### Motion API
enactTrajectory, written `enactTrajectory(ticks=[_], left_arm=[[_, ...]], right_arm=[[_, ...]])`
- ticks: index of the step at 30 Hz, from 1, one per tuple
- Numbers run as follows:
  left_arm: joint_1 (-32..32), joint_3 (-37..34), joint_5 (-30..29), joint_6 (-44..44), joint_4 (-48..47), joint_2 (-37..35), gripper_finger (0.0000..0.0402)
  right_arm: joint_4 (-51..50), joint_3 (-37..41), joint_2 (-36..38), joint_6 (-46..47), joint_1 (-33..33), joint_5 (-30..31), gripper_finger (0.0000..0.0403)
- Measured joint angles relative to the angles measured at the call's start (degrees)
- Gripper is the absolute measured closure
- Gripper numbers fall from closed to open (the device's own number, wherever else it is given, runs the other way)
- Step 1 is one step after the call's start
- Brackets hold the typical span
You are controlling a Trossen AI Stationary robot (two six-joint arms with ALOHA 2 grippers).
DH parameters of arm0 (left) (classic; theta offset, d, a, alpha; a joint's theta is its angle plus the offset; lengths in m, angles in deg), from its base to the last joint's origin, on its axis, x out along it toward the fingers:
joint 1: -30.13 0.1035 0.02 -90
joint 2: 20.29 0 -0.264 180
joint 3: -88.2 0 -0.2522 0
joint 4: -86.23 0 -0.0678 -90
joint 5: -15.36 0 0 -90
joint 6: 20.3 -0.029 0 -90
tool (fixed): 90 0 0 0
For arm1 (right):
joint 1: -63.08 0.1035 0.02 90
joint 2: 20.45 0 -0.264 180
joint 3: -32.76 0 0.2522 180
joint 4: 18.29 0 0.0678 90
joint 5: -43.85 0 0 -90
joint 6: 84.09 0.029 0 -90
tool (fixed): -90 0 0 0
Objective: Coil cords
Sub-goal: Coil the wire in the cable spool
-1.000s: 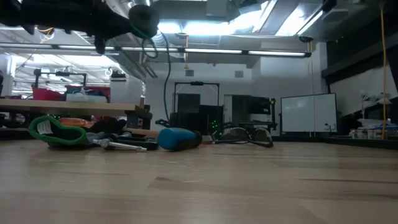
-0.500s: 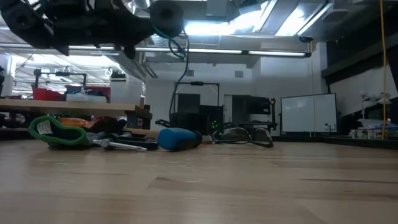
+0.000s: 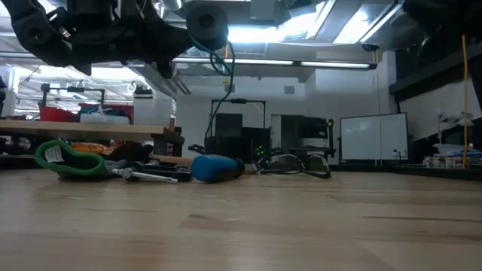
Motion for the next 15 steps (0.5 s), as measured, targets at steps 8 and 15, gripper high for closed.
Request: enactTrajectory(ticks=[8, 15], left_arm=[[-2.56, 4.55, 0.37, -2.53, -0.04, 2.96, 0.0401], [-2.89, 10.12, 0.36, -5.62, -0.46, 9.60, 0.0401]], right_arm=[[-0.25, 6.24, 0.05, -0.58, 3.29, 9.98, 0.0352], [-1.76, 6.32, 0.09, -5.47, 8.35, 11.57, 0.0352]])
